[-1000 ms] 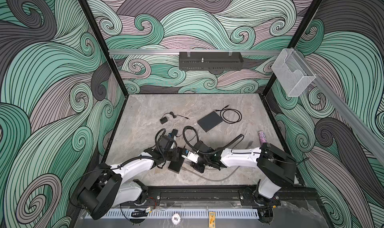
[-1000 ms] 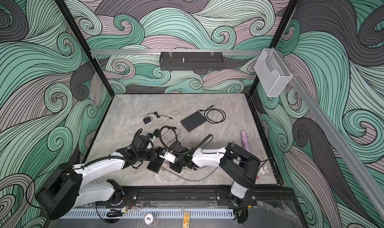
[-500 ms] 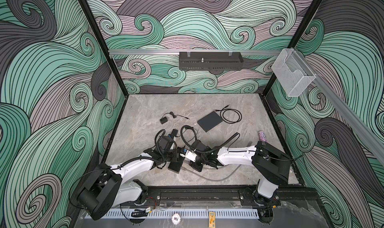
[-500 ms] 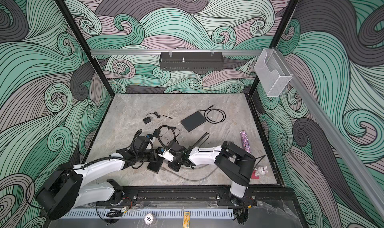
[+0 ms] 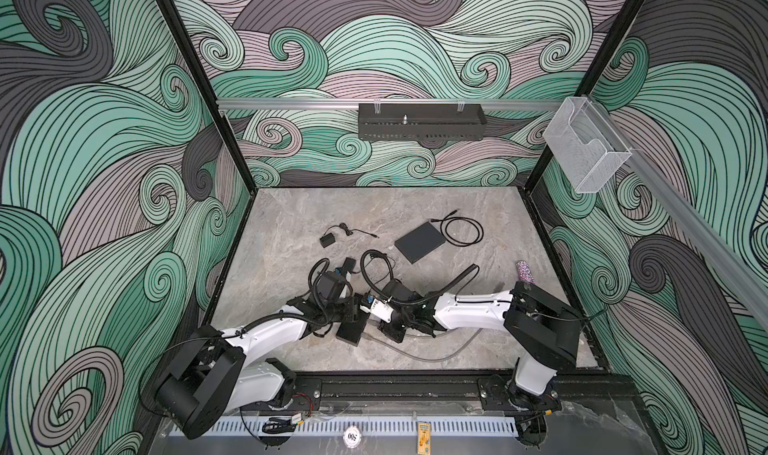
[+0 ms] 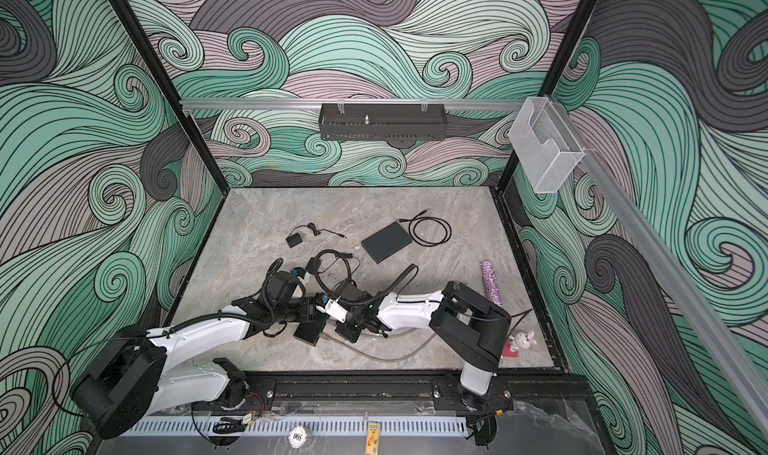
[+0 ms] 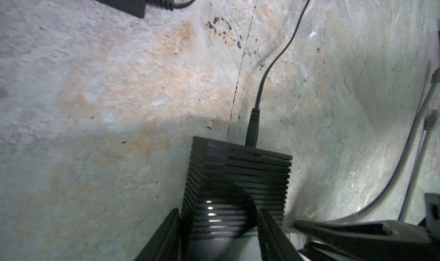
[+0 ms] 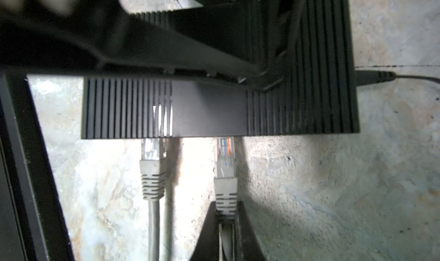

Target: Insert the plug into the switch port

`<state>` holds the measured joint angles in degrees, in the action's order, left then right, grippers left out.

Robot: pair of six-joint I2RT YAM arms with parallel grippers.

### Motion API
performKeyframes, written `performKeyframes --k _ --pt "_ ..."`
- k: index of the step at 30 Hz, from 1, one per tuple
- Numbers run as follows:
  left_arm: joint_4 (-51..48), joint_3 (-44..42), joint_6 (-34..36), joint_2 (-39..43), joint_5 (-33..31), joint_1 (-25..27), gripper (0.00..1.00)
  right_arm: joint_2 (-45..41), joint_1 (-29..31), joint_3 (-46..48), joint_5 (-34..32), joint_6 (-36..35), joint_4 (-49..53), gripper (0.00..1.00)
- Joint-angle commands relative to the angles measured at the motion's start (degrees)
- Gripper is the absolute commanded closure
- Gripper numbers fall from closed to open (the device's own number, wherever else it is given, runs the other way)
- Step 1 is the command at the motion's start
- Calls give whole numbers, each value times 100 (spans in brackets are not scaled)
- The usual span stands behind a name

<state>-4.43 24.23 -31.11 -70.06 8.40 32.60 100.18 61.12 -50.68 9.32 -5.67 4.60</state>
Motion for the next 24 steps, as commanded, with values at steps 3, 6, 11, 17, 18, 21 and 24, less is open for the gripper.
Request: performKeyframes --k 3,6,11,17,18,21,24 --pt "-163 -85 -36 -157 107 -17 49 -229 58 -169 -89 53 -93 100" --pt "-168 -100 -37 -148 109 -17 49 -221 80 -191 -127 49 -101 100" --pt "-175 -102 -35 -131 126 -17 49 -171 116 -223 -258 53 -115 100" --pt "-142 -128 -70 -138 177 -17 49 -127 187 -88 -704 101 -544 100" --pt "-125 -143 -82 -139 196 -17 49 -122 212 -53 -747 101 -642 100" --pt "-91 -182 -115 -135 238 -17 49 -131 299 -44 -857 81 -764 100" --pt "-60 -219 -140 -130 258 -17 49 -110 392 -78 -860 42 -807 100"
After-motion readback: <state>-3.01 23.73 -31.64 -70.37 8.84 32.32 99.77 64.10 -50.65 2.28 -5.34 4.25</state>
